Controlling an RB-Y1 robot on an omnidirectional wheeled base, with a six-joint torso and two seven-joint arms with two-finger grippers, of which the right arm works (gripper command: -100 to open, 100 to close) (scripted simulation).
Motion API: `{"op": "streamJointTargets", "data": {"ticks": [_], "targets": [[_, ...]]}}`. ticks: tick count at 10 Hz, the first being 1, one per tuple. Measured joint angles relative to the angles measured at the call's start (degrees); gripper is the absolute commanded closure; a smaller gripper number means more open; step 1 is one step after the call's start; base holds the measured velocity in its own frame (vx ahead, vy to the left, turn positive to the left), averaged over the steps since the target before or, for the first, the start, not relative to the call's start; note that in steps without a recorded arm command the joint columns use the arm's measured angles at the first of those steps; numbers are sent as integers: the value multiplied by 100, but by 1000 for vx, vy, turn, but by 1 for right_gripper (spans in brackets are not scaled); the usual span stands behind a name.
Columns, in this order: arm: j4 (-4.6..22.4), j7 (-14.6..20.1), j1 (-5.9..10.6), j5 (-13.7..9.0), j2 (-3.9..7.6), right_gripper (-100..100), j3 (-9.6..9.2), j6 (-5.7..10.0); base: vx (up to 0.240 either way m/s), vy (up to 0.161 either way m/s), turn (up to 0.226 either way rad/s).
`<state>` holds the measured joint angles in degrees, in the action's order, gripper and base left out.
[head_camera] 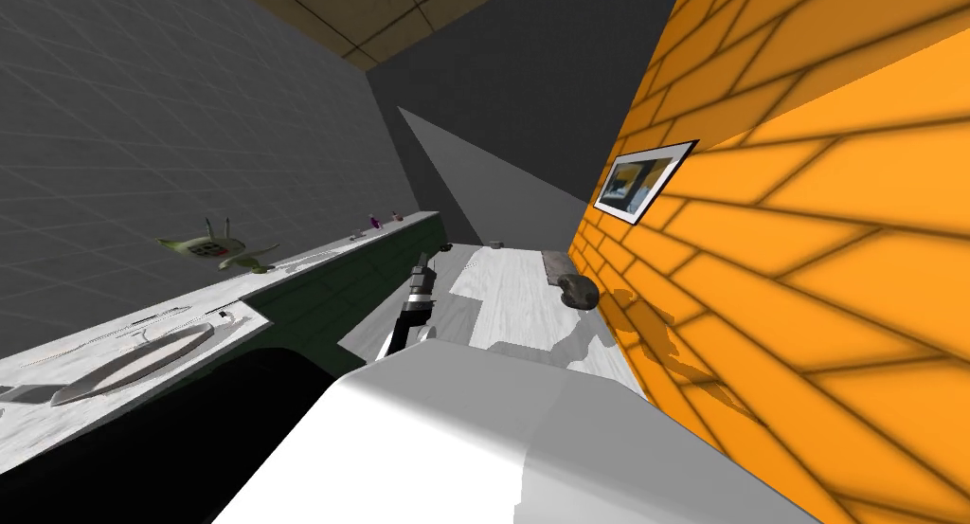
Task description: Pull the door open
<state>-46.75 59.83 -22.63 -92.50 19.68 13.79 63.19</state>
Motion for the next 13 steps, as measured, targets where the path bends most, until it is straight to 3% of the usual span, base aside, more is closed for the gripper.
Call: {"op": "streamJointTargets", "data": {"ticks": [1, 3, 5, 7, 8, 9, 10, 13], "targets": [[14, 17, -31, -88, -1, -100, 14, 32, -166, -56, 177], [291, 205, 24, -215, 35, -100, 12, 100, -189, -62, 231], [334, 249, -20, -403, 24, -100, 39, 179, -179, -73, 189], [718, 444, 106, -541, 106, -100, 45, 218, -209, -72, 265], [618, 433, 25, -648, 81, -100, 70, 259, -201, -60, 209], [688, 458, 25, -736, 89, -100, 79, 298, -189, -61, 203], [897, 583, 82, -792, 107, -100, 69, 333, -84, -31, 35], [926, 747, -12, -698, 87, -100, -6, 380, 173, 45, -148]]}}
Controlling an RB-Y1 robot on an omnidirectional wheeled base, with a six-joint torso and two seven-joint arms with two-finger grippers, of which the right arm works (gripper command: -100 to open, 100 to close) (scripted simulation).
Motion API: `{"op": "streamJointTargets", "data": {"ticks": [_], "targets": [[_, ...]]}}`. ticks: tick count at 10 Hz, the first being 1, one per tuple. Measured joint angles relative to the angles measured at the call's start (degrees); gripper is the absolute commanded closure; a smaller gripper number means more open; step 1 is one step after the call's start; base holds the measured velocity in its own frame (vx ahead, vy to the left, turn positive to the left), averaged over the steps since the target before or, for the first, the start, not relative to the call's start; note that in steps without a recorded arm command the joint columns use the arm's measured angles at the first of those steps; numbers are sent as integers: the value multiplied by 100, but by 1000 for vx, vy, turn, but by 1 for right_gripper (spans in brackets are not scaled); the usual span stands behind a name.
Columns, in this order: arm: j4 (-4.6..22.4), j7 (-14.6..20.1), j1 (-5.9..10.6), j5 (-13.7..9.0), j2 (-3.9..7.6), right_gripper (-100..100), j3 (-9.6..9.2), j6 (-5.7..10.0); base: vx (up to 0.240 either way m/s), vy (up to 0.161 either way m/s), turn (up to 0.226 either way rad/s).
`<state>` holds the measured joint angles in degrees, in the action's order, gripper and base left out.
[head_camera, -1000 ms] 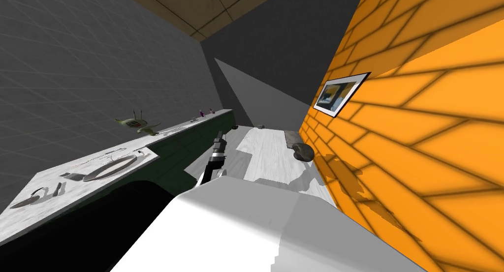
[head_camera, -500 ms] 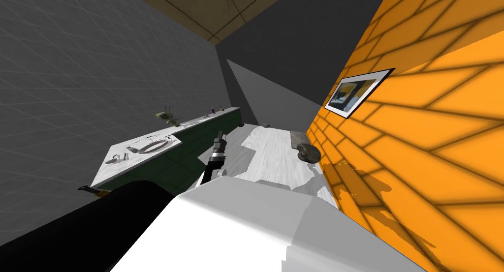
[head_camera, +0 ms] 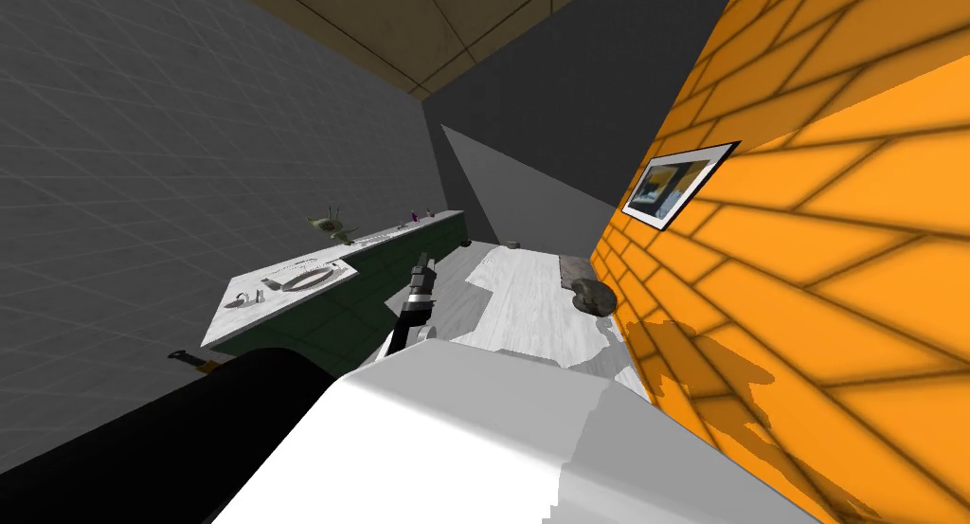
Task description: Pull the door open
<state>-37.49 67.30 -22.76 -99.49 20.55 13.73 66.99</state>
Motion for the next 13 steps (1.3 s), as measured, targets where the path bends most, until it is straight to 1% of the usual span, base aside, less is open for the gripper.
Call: {"op": "streamJointTargets", "data": {"ticks": [1, 2, 3, 4, 5, 7, 8, 9, 11, 12, 13], "targets": [[-9, 79, -55, 47, -13, -100, -36, 18, 213, 60, -101], [64, 186, -65, 107, -16, -100, -81, 37, 207, 28, -135], [62, 275, -116, 165, -37, -100, -126, 63, 187, 7, -185], [143, 394, -128, 234, -40, -100, -178, 87, 174, -13, -153], [196, 533, -176, 312, -60, -100, -237, 119, 185, -32, -133], [239, 766, -290, 458, -88, -100, -348, 175, 191, -96, -160], [200, 867, -390, 533, -113, -100, -404, 208, 158, -109, -92], [171, 937, -455, 586, -130, -100, -444, 233, 92, -92, -49], [319, 1163, -485, 714, -140, -100, -540, 277, 125, -82, -146], [272, 1266, -585, 788, -165, -100, -596, 308, 143, -98, -100], [297, 1361, -629, 851, -179, -100, -644, 335, 152, -129, -113]]}}
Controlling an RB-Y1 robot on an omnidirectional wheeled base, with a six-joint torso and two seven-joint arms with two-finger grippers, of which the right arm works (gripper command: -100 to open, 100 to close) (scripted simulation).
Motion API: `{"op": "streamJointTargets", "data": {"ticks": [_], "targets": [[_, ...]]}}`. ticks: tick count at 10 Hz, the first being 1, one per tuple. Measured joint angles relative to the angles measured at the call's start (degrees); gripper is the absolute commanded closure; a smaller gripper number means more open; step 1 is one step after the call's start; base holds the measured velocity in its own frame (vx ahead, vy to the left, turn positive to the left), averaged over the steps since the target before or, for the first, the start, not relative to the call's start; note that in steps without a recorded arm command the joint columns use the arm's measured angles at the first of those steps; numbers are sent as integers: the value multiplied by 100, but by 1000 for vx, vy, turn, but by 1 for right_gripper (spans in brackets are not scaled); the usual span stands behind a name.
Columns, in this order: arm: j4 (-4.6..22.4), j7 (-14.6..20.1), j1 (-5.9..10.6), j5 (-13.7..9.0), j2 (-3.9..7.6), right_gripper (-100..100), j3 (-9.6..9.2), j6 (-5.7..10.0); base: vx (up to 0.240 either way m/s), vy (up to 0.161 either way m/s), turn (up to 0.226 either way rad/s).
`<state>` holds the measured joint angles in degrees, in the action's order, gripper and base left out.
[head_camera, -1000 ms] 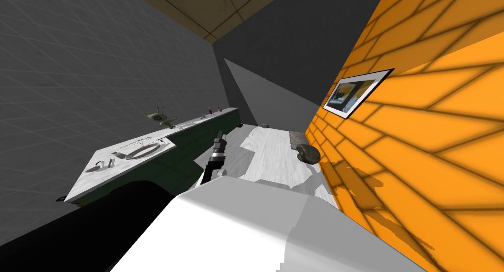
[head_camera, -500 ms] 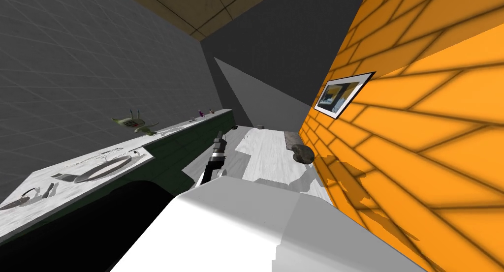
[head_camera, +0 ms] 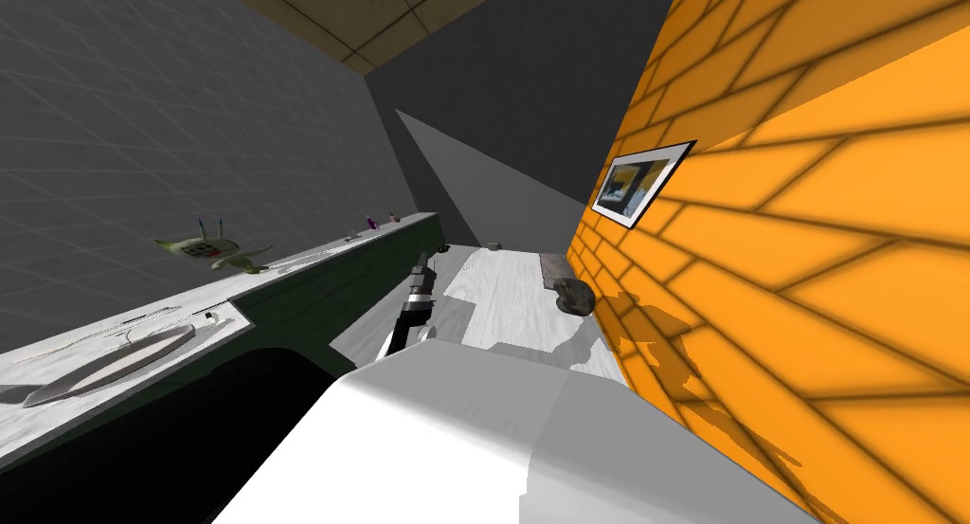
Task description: Pull the door open
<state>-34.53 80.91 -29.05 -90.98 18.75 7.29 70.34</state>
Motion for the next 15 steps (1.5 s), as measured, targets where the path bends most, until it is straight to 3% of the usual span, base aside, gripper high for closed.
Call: {"op": "streamJointTargets", "data": {"ticks": [8, 11, 15], "targets": [[225, 824, -341, 517, -105, -100, -390, 209, 88, -133, -103], [197, 1073, -520, 694, -153, -100, -523, 285, 50, -134, -95], [452, 1558, -624, 969, -216, -100, -729, 416, 21, -172, -107]]}}
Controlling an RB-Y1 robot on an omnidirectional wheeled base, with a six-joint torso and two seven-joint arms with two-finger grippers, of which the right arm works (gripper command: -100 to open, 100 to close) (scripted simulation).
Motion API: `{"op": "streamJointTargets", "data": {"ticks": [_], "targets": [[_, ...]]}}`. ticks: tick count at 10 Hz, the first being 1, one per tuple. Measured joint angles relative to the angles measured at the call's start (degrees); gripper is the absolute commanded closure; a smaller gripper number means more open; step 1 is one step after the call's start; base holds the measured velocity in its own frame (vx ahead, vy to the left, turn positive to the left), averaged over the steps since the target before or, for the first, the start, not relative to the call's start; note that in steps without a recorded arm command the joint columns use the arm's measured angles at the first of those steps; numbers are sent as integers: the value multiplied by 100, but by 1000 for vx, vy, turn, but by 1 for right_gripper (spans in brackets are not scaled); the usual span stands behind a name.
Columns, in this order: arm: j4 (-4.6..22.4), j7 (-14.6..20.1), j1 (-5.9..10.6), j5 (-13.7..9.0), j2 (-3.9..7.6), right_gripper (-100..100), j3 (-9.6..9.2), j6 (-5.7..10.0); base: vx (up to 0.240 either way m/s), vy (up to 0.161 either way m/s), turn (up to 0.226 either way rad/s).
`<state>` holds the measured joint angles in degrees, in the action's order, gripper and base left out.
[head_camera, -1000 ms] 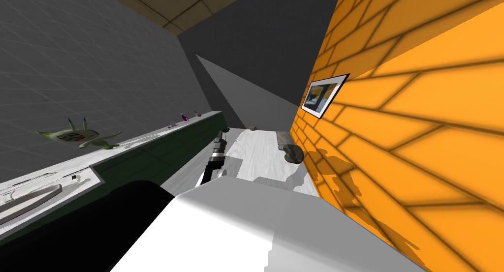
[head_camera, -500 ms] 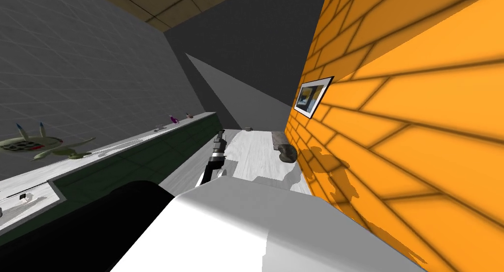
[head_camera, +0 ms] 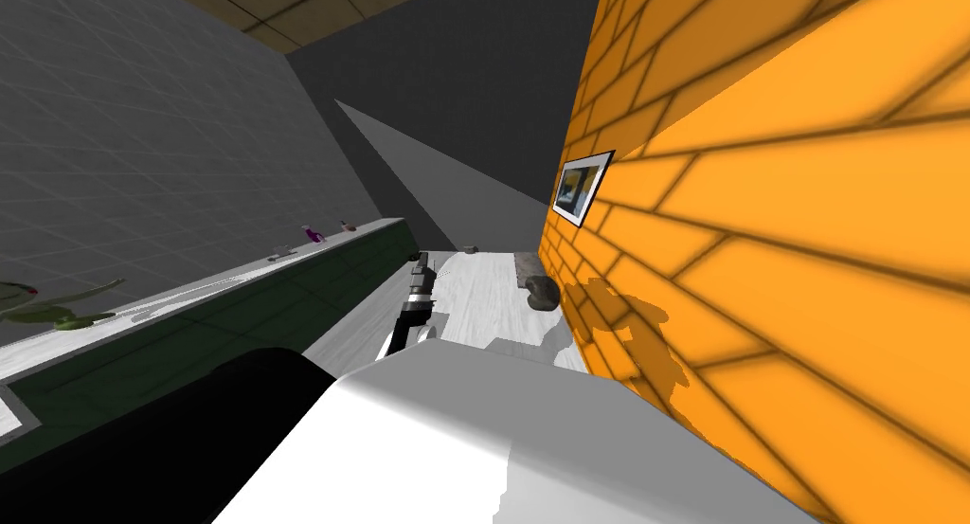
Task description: Pull the door open
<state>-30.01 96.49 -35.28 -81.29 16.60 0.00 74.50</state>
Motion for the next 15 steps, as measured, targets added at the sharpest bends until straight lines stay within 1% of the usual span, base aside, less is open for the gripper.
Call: {"op": "streamJointTargets", "data": {"ticks": [1, 3, 4, 5, 10, 11, 12, 13, 15], "targets": [[-57, 64, -82, 53, -15, -100, -39, 20, -22, -167, -93], [-111, 170, -177, 160, -51, -100, -121, 62, -42, -157, -97], [-115, 226, -216, 203, -59, -100, -154, 76, -14, -60, -2], [-114, 240, -221, 208, -58, 100, -157, 80, 1, 8, 0], [-115, 226, -216, 203, -59, 100, -154, 76, 3, 13, 0], [-115, 226, -216, 203, -59, -100, -154, 76, 90, 103, -85], [-156, 199, -221, 192, -30, -100, -158, 57, 129, 163, -88], [-63, 221, -158, 189, -9, -100, -170, 48, 91, 166, -78], [-72, 193, -114, 165, 52, -100, -187, 6, -11, 204, -133]]}}
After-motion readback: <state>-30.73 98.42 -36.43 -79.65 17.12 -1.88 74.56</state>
